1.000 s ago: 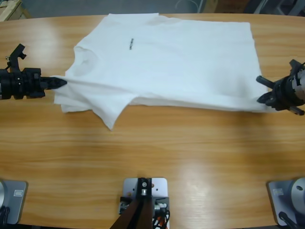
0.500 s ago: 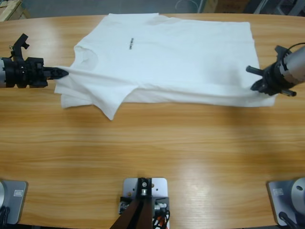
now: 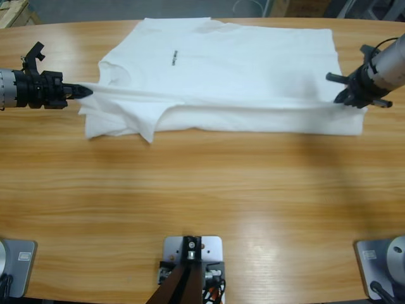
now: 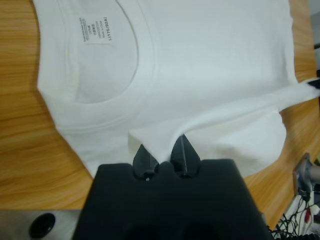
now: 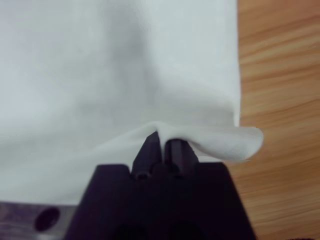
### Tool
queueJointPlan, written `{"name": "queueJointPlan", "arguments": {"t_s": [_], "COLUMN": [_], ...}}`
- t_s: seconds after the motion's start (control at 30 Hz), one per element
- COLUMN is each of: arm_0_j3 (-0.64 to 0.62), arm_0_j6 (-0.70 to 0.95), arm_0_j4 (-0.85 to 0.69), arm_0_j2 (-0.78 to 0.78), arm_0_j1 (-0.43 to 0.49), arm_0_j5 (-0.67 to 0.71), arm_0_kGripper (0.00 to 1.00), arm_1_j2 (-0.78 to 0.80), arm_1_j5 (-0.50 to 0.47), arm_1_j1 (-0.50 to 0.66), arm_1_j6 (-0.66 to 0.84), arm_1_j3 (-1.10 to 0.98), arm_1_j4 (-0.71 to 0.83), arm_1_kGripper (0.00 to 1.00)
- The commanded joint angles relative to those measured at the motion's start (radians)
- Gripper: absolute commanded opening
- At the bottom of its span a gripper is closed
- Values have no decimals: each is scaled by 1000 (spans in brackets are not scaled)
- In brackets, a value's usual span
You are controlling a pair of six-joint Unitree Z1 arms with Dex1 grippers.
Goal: Fold clothes
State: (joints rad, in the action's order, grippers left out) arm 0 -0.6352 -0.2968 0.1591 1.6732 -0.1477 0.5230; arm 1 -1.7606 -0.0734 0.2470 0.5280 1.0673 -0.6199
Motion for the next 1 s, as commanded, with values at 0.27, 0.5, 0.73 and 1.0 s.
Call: {"name": "queueJointPlan", "arguments": {"t_s": [0.27,0.5,0.73,1.0], "arm_0_j3": [-32,-101,-141,-158], "arm_0_j6": [55,70,74,78], "arm_0_j4": [-26,-26,-27,-30], "arm_0_j2": [115,163,225,261], "arm_0_j1": [42,40,31,31], "arm_0_j5": [19,76,107,110], "arm_0_kGripper": [0,0,0,627], "arm_1_j2": [-129,-160,-192,-227], "arm_1_j5": [-37,-55,-57,-80], "arm_1_j1": [-37,-37,-37,-30], "arm_1_j6": [-61,-100,-119,-126], "arm_1_j3": [55,111,139,182], "arm_1_j4": [-16,-27,-32,-75], "arm_1_kGripper": [0,0,0,853]}}
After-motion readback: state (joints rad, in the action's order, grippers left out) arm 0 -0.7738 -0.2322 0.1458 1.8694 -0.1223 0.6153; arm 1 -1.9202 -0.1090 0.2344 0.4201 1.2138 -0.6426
